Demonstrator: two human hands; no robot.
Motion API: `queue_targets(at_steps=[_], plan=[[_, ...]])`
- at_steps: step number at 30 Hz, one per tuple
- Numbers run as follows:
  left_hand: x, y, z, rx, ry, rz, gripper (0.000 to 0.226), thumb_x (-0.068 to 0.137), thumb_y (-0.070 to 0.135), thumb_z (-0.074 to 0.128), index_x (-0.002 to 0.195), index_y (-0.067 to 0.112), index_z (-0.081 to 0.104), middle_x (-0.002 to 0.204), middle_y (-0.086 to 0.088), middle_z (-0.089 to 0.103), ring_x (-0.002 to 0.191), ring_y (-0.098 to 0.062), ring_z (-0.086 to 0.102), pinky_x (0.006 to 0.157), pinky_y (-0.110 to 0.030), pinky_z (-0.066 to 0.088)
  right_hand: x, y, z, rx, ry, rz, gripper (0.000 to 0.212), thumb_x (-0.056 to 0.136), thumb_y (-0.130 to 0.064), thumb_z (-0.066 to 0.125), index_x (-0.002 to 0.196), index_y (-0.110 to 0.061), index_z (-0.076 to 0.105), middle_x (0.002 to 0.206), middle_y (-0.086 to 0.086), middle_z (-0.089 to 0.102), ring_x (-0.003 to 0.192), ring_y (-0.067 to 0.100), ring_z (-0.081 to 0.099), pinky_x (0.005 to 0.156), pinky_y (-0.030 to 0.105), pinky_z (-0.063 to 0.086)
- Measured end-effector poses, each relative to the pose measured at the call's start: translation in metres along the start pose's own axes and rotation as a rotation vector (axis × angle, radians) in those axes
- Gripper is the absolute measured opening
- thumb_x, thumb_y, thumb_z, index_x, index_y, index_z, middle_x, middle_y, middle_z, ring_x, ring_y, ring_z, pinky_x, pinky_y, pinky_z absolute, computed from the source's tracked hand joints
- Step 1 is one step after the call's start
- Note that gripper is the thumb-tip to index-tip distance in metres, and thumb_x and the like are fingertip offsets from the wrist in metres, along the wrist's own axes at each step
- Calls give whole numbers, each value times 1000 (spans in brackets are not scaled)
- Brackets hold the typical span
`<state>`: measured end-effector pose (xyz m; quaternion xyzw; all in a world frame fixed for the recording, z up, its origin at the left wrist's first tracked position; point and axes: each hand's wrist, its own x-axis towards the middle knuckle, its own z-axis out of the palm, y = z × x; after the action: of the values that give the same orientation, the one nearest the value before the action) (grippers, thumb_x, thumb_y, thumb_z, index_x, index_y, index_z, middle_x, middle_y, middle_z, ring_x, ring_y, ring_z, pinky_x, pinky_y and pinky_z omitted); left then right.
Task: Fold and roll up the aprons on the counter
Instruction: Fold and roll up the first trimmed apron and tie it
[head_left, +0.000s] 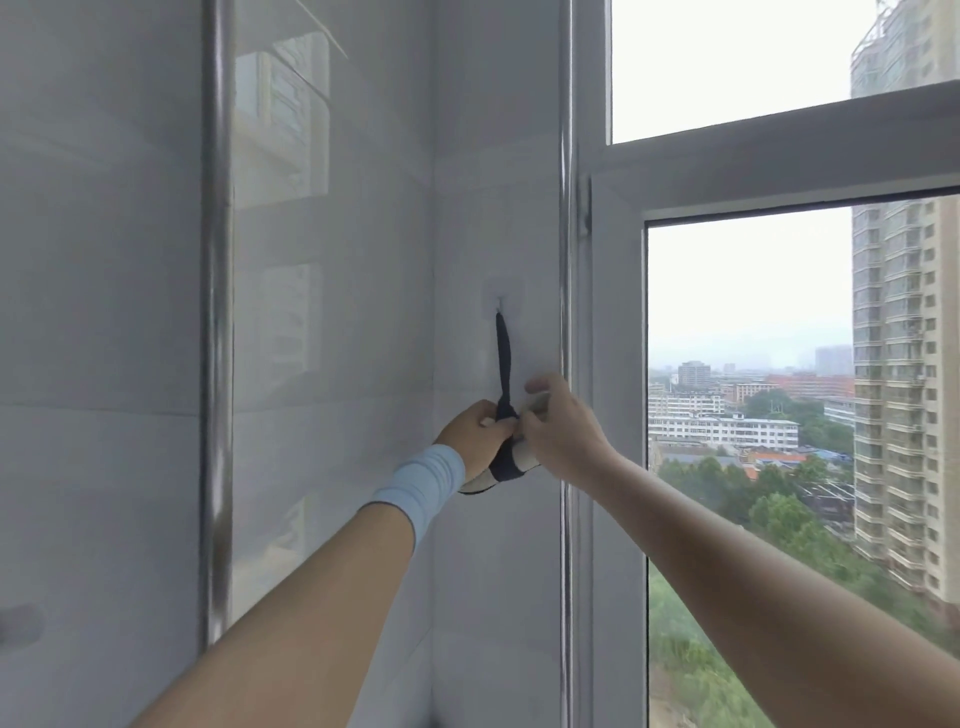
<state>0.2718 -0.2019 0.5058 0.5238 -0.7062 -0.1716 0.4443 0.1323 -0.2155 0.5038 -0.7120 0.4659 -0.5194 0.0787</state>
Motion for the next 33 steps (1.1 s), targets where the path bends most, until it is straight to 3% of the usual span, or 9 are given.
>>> queue_targets(at_steps=[4,8,10,14,18,23,26,29,33], plan=[[-2,-6,5,69,53,-17,35,95,43,48,119,20,60,115,-3,63,104,-24,58,88,-32,46,-19,18,6,44,-38,32,33,99,-21,47,132,-25,52,116,2,62,99,17,58,74,26,46],[-11,-17,10,150,6,-4,38,98,45,44,107,16,67,98,-4,67,93,-24,62,79,-31,48,-35,30,10,-19,-15,-60,35,101,-14,42,127,-22,64,116,-1,63,97,11,53,76,17,35],[-17,-26,12,153,16,33,37,100,41,39,104,16,66,93,-2,65,89,-22,61,72,-29,46,-37,30,10,-49,2,-82,34,100,-13,45,125,-20,66,112,1,63,96,13,54,76,17,34],[-21,-33,9,164,103,72,42,97,50,40,88,17,65,92,-3,62,86,-22,59,77,-32,49,-48,30,17,-47,28,-124,25,95,-12,51,107,-20,72,93,-2,68,88,16,59,67,10,37],[-21,-19,6,244,178,31,45,80,68,55,105,32,64,95,15,63,91,-16,61,75,-28,51,-59,34,27,65,87,-61,23,93,-13,56,108,-24,70,94,-6,69,89,13,62,67,11,40],[-16,-7,4,338,264,-85,34,86,50,54,82,23,75,76,-2,70,66,-21,60,57,-24,45,-54,22,24,162,64,32,48,92,-24,64,137,-21,52,101,1,62,97,17,59,68,12,39],[-13,-8,6,374,313,-63,31,87,41,54,72,19,69,63,1,62,63,-22,58,56,-24,43,-50,24,22,160,19,52,36,92,-31,65,127,-21,62,101,1,65,95,17,61,66,13,41],[-13,-12,5,400,304,17,28,92,36,52,80,18,69,73,0,66,68,-22,60,61,-29,49,-52,34,23,124,18,21,20,92,-26,63,109,-22,71,97,-2,70,89,17,64,68,20,49],[-10,-31,1,227,210,130,25,96,37,51,107,19,64,101,2,65,90,-18,61,78,-28,51,-49,40,19,-108,6,-3,39,95,-26,52,134,-25,57,123,-3,61,112,20,54,95,35,46]])
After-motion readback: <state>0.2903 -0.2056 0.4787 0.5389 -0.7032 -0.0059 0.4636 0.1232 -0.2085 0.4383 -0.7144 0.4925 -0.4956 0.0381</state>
